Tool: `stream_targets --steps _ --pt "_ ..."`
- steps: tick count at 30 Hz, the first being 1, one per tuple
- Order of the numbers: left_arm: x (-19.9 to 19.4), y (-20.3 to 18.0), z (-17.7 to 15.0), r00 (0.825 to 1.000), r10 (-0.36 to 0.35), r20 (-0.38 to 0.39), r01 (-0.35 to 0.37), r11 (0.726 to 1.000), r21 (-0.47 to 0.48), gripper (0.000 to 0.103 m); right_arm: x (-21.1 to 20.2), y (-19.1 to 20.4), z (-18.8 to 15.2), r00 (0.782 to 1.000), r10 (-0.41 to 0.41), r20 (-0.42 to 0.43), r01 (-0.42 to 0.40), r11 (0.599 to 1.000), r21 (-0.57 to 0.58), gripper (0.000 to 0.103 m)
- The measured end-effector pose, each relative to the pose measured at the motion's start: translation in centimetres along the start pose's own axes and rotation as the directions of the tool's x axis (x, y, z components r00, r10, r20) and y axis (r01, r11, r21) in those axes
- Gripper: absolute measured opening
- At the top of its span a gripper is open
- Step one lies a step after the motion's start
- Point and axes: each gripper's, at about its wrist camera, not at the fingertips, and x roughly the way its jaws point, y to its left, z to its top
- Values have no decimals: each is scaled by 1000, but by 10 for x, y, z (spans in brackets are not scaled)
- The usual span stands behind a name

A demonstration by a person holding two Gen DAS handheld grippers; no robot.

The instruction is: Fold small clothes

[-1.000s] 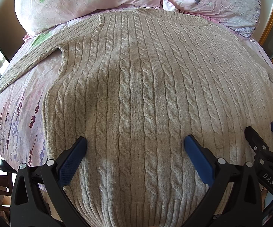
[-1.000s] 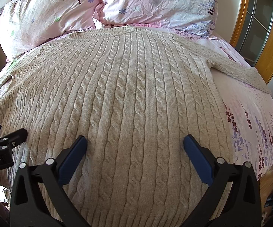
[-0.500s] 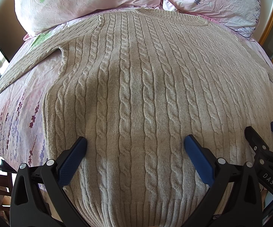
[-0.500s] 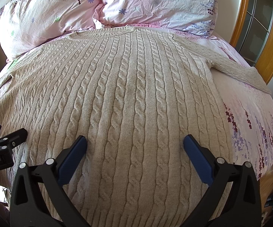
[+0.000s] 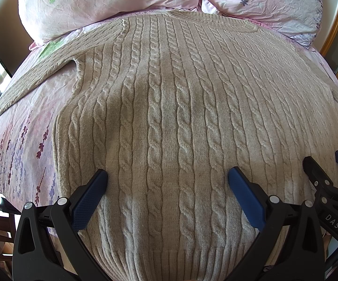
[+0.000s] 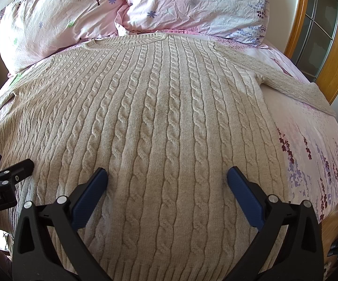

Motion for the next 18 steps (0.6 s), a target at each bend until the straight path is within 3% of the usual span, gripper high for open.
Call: stream_targets --steps 8,12,15,18 --pt "0 0 0 1000 0 -8 0 1000 4 102 2 0 3 1000 5 12 -5 1000 -10 101" --pt "2 0 3 1000 -2 -11 2 1000 13 102 -2 -10 4 997 77 31 -75 996 -36 101" --pt "3 -1 3 1000 -11 18 10 999 45 102 -12 -61 27 988 126 93 -136 985 110 101" --pt "0 7 5 997 -71 36 68 995 77 102 -25 -162 50 975 79 208 -156 909 386 101"
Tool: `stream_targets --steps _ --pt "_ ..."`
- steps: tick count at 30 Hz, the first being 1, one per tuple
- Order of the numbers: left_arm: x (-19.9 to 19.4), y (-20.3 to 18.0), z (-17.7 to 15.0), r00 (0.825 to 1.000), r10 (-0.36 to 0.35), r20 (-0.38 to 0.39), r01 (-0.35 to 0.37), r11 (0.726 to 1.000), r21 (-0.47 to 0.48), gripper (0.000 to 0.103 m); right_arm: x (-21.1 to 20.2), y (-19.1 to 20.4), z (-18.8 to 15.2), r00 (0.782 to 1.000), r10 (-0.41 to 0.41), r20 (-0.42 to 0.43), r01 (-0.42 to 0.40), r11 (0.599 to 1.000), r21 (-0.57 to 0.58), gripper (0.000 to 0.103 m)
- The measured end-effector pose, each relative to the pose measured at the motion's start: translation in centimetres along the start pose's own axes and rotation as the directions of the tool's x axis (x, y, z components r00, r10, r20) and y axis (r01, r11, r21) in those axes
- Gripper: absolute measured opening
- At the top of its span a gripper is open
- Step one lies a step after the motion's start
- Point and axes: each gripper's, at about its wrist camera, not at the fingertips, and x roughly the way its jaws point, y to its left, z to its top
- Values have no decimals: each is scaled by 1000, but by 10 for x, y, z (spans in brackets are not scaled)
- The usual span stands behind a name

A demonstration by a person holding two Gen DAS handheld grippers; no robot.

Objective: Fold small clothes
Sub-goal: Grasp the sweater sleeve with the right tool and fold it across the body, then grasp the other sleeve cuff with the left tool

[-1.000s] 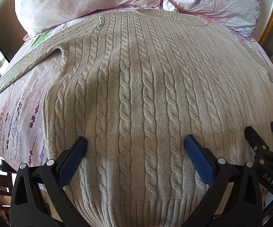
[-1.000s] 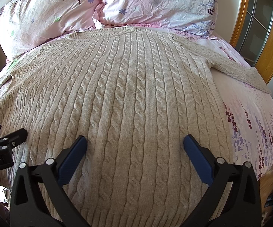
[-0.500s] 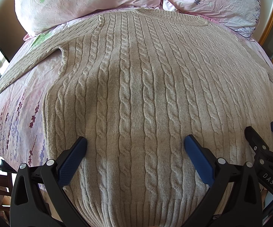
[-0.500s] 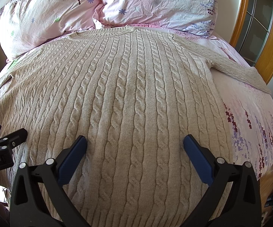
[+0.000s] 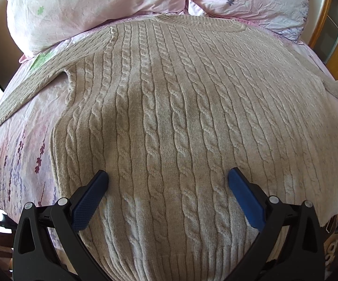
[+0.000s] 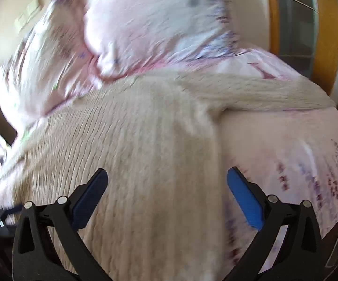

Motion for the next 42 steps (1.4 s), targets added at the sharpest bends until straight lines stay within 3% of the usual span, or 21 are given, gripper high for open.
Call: stream_targets --steps 3,5,8,9,11,13,18,20,21,23,25,27,29,31,33,35,37,38,39,41,42 --pt "-9 31 7 991 -81 109 89 993 -71 102 -3 -95 48 998 -24 66 3 954 301 94" --pt "-14 61 12 961 -178 211 210 968 -136 102 3 -151 68 995 -70 67 32 891 453 67" --pt "-17 101 17 911 -257 324 331 922 -199 102 21 -215 86 996 -83 38 43 789 614 56" --pt "-18 110 19 905 -245 347 330 920 -211 102 28 -229 89 997 -72 29 37 764 644 55" --pt "-21 129 25 918 -153 366 255 934 -249 102 41 -246 94 997 -76 4 54 735 675 49" --pt "-21 149 31 925 -93 368 212 931 -297 102 51 -257 97 996 -87 -8 68 712 698 48" --pt "-22 212 26 925 8 381 188 860 -475 102 69 -266 103 993 -114 12 72 698 712 33" --pt "-23 233 21 922 31 386 192 829 -525 102 74 -271 103 992 -128 0 89 691 717 8" --pt "-24 242 19 920 40 390 195 816 -544 102 74 -270 105 990 -138 6 93 696 712 8" --pt "-26 257 15 914 48 403 208 796 -568 102 63 -246 118 982 -183 44 111 753 649 7" --pt "-29 270 13 910 64 410 210 782 -587 102 47 -191 142 976 -166 141 74 862 502 7" --pt "-31 279 12 906 84 415 207 767 -608 102 33 -115 157 974 -38 225 -37 947 320 7" --pt "-32 287 11 902 100 420 213 742 -635 102 27 -23 157 963 135 235 -162 982 100 7" --pt "-32 294 8 896 97 433 241 713 -658 102 33 61 137 942 299 153 -288 953 -88 8" --pt "-31 299 4 895 83 439 266 690 -673 100 57 139 98 897 439 -58 -441 872 -215 18" --pt "-28 305 1 899 60 433 287 666 -688 89 78 192 55 836 478 -270 -541 801 -257 42" --pt "-25 316 -6 896 27 443 329 629 -704 84 83 213 28 796 493 -351 -588 765 -261 42" --pt "-24 322 -10 894 17 448 346 607 -715 84 82 215 23 788 505 -352 -600 757 -259 46" --pt "-23 330 -13 895 16 446 354 584 -731 83 80 213 24 795 504 -337 -593 761 -263 50" --pt "-21 347 -20 894 21 447 369 532 -763 81 72 200 31 823 488 -291 -560 784 -268 66" --pt "-20 357 -23 892 25 451 380 499 -779 81 72 192 37 836 478 -270 -542 796 -269 67"
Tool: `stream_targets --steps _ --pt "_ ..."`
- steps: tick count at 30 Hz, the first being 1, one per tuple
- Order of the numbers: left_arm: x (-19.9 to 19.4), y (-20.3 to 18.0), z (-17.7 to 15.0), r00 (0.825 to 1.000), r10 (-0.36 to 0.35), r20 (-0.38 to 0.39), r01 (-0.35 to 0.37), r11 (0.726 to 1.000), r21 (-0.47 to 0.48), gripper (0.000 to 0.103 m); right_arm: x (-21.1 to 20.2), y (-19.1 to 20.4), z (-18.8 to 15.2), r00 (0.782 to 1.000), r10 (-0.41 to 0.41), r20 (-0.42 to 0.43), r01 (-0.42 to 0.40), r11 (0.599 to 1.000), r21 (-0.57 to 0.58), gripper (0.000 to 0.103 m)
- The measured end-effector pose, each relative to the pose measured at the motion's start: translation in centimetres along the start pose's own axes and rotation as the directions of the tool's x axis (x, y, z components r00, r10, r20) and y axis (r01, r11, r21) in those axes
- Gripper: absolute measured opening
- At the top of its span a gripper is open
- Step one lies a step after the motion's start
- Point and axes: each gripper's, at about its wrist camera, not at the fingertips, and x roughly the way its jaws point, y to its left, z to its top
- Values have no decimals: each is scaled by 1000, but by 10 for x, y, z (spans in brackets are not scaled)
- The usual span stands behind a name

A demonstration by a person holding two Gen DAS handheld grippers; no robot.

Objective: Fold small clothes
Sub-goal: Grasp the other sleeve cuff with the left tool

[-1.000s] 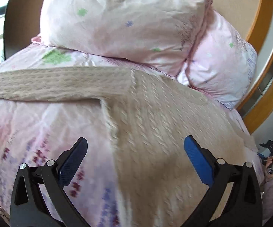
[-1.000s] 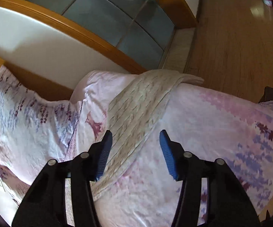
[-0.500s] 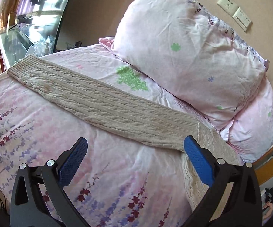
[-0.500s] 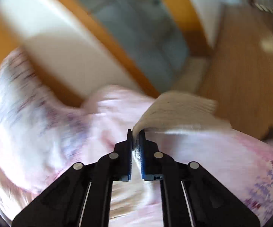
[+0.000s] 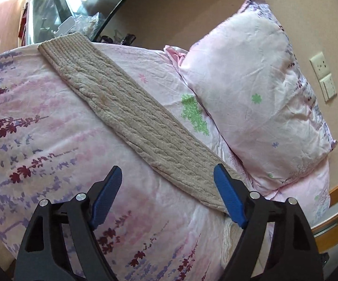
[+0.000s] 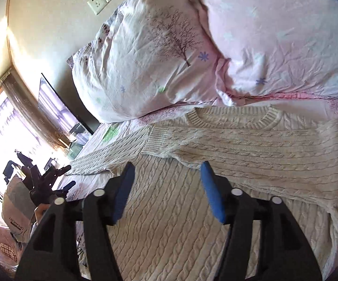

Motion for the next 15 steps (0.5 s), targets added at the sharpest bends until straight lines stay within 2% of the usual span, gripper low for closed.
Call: stream_targets --steps 4,8,12,13,15 --pt "2 25 26 1000 14 24 -10 989 -146 74 -26 -30 1 996 -80 36 78 996 52 71" --pt "4 44 47 1000 4 28 4 956 -294 68 -44 -49 -6 991 -120 55 114 988 100 72" --pt "12 52 61 999 31 25 -20 938 -346 58 -48 -57 -9 990 -122 68 114 987 115 73" --pt "14 54 63 999 33 26 -22 934 -356 51 -48 -58 -11 990 -119 71 110 987 116 74" --pt "18 60 66 999 46 25 -33 928 -371 31 -50 -60 -14 990 -118 75 110 988 109 74"
